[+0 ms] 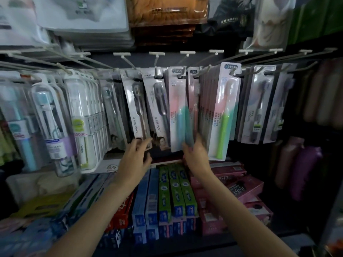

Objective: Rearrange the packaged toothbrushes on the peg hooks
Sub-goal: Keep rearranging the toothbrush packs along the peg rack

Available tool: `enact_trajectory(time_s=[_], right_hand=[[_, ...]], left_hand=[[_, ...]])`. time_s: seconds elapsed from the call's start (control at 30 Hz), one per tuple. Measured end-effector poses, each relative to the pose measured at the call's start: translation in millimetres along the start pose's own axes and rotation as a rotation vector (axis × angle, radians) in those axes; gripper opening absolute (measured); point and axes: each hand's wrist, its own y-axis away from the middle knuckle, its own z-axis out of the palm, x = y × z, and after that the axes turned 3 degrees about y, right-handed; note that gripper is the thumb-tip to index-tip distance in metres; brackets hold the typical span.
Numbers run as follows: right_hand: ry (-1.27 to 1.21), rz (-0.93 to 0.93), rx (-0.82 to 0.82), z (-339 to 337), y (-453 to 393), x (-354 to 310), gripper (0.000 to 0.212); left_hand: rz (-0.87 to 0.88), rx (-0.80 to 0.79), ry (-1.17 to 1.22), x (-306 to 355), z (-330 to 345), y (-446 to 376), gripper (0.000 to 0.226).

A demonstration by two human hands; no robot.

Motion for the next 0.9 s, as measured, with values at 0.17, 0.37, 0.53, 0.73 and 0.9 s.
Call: enact_trajectory(time_s=[0.17,0.37,0.53,0.73,0.9], right_hand=[[0.049,-0.168,0.151,-4,4,-19,0.058],[-0.017,-0.133,0.085,6,-10,-36,0.078],[-0.103,0.074,-0.016,13,-11,-33,0.062],[-0.045,0.118,-0.048,6,-13,-30,0.049],[0.041,-0.167,0.195,12,-19,-49,0.072]], left_hand=[[-0.062,0.209,0.000,0,-9,-5,0.049],[-0.205,0.306,-0.063,-5,-12,-2,0.061],[-0.147,0.165,-0.162,-17,6,4,0.063],[-0.097,0.178,-0.127,-28,4,2,0.061],[-0.126,0.304,-0.065,-24,-19,-22,0.065]])
